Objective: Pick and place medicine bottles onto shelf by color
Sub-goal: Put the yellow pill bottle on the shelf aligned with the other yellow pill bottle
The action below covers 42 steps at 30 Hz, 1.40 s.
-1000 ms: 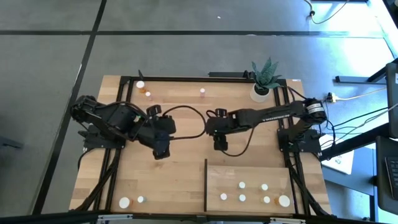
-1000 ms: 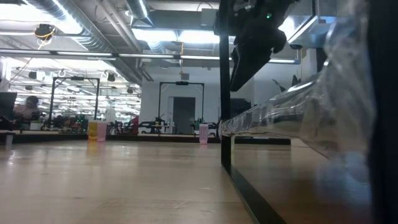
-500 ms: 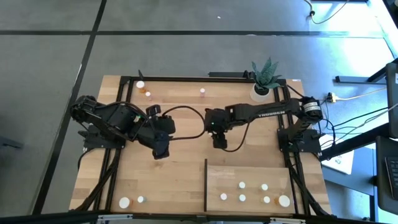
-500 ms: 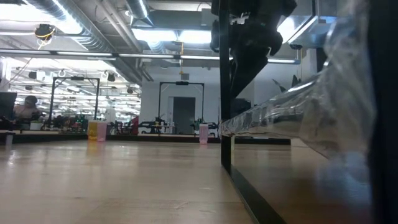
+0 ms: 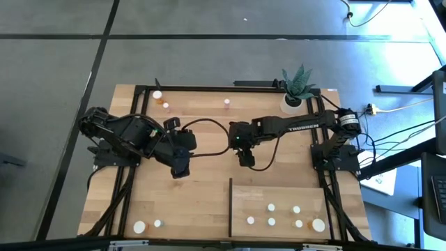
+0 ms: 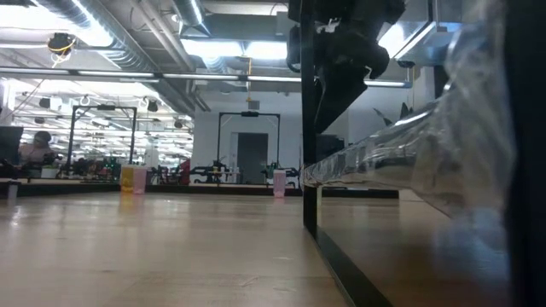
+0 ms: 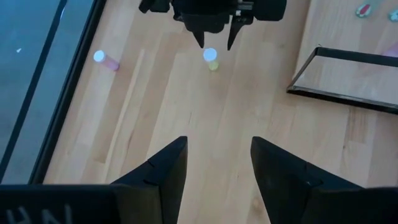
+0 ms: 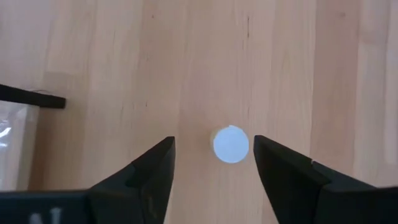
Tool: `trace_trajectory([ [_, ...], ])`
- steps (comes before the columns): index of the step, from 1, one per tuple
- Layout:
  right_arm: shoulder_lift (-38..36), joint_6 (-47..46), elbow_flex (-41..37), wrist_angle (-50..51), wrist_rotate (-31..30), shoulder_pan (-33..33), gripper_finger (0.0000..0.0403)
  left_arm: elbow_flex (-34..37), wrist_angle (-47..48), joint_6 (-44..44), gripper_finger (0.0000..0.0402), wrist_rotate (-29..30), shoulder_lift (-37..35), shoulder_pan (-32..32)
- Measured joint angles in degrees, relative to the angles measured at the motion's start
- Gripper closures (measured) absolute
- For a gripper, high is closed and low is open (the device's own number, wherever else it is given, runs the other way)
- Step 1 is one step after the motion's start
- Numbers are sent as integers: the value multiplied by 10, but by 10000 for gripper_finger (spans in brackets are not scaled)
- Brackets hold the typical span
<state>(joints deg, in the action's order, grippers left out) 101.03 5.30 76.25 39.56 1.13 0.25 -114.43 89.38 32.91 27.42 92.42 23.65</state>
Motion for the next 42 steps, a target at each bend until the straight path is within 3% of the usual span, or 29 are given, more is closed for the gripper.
trace_trajectory([
  [7, 15, 10, 0, -5, 0, 0, 150, 0, 0, 0, 232, 0, 0, 0],
  [42, 27, 25, -63, -106, 0, 29, 155, 0, 1, 0, 232, 0, 0, 0],
])
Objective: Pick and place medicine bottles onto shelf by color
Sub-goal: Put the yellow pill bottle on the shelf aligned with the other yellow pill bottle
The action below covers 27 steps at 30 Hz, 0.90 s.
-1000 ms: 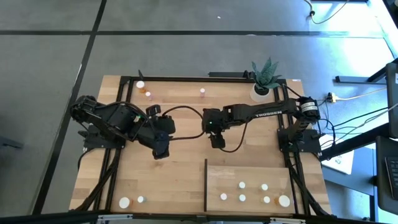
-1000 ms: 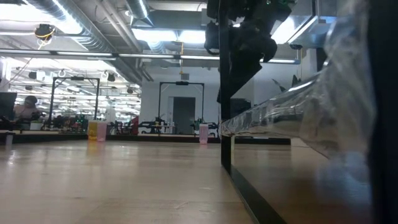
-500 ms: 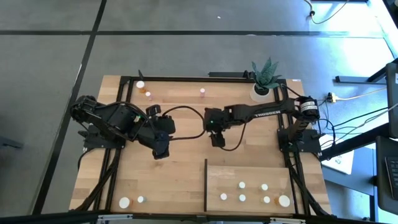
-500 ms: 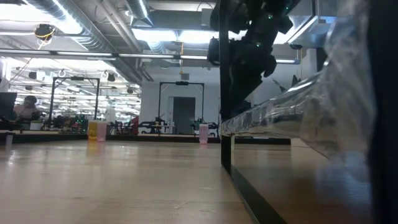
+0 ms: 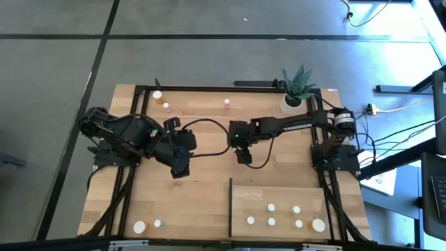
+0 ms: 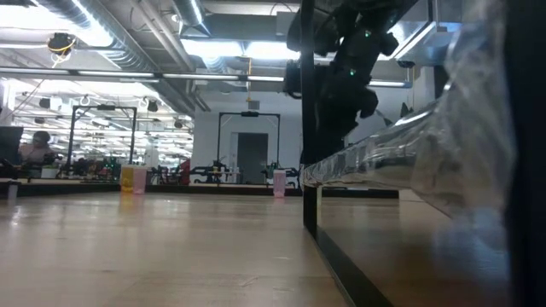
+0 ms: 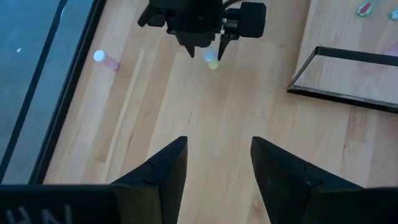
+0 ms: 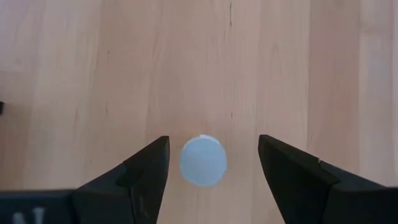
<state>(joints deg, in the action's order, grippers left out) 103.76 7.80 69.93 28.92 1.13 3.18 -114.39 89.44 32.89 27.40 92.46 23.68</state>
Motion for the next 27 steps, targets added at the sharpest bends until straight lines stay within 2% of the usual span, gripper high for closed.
trace_trajectory([
  [12, 37, 15, -1, -2, 0, 0, 161, 0, 1, 0, 232, 0, 0, 0],
  [27, 37, 13, -1, -3, 0, -1, 290, 0, 1, 0, 232, 0, 0, 0],
])
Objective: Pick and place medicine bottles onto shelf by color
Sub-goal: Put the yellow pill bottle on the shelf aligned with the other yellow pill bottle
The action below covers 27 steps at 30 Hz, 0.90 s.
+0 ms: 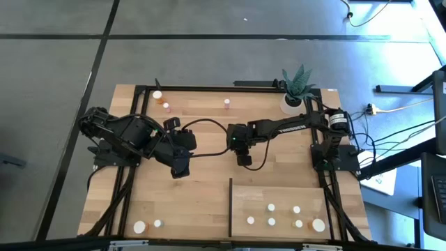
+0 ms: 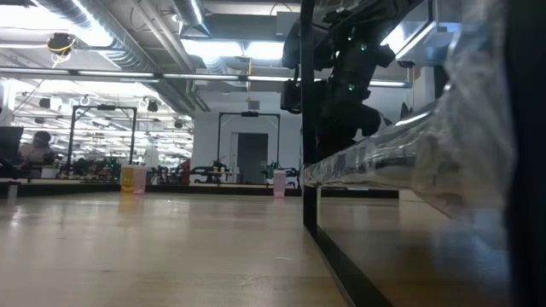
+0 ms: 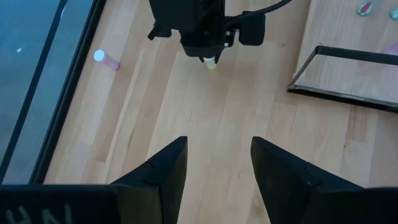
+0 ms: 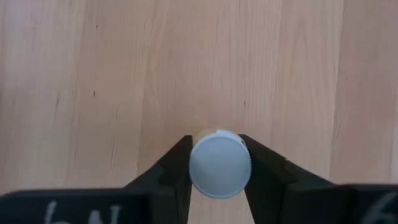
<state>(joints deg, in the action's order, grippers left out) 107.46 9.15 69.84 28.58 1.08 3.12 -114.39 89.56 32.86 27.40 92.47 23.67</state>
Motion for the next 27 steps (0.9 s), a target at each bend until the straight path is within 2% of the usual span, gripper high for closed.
trace_trajectory([
  [9, -36, -22, 13, 49, 1, -30, 277, 0, 0, 0, 232, 0, 0, 0],
  [15, -100, -61, 17, 107, 0, -66, 291, 0, 0, 0, 232, 0, 0, 0],
  [19, -153, -106, 17, 145, 0, -97, 283, 0, 0, 0, 232, 0, 0, 0],
  [27, -250, -244, 17, 245, -76, -183, 285, 0, -1, 0, 232, 0, 0, 0],
])
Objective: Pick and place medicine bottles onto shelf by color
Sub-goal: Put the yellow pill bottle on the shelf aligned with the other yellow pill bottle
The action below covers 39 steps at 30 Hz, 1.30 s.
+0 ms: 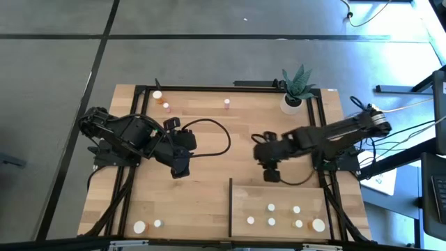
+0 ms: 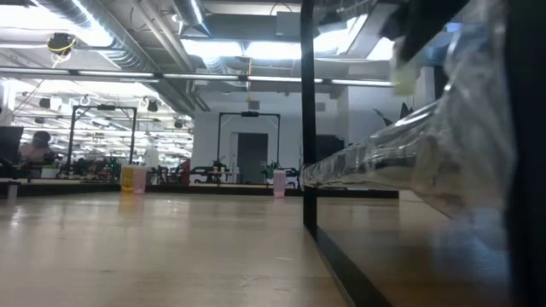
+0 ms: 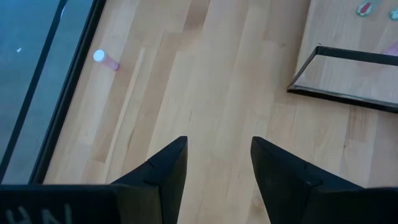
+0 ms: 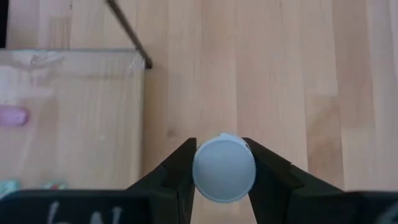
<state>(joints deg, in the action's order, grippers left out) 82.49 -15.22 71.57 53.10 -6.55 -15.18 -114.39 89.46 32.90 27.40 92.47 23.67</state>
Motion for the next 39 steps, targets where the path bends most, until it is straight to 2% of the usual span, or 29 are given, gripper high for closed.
trace_trajectory([
  [5, -32, -121, 0, 64, -38, -71, 282, 0, -5, 0, 232, 0, 2, 0],
  [11, -38, -271, 0, 119, -40, -155, 279, 0, -39, 0, 232, 0, 2, 8],
  [19, -38, -433, -31, 121, -73, -252, 278, 0, -80, -8, 232, 0, 6, 24],
  [27, -38, -589, -82, 110, -88, -324, 277, 0, -109, -61, 232, -5, 31, 34],
  [35, -38, -685, -109, 92, -89, -377, 277, 0, -173, -124, 232, -60, 57, 34],
  [39, -33, -688, -110, 71, -108, -392, 277, 0, -181, -131, 232, -61, 59, 34],
])
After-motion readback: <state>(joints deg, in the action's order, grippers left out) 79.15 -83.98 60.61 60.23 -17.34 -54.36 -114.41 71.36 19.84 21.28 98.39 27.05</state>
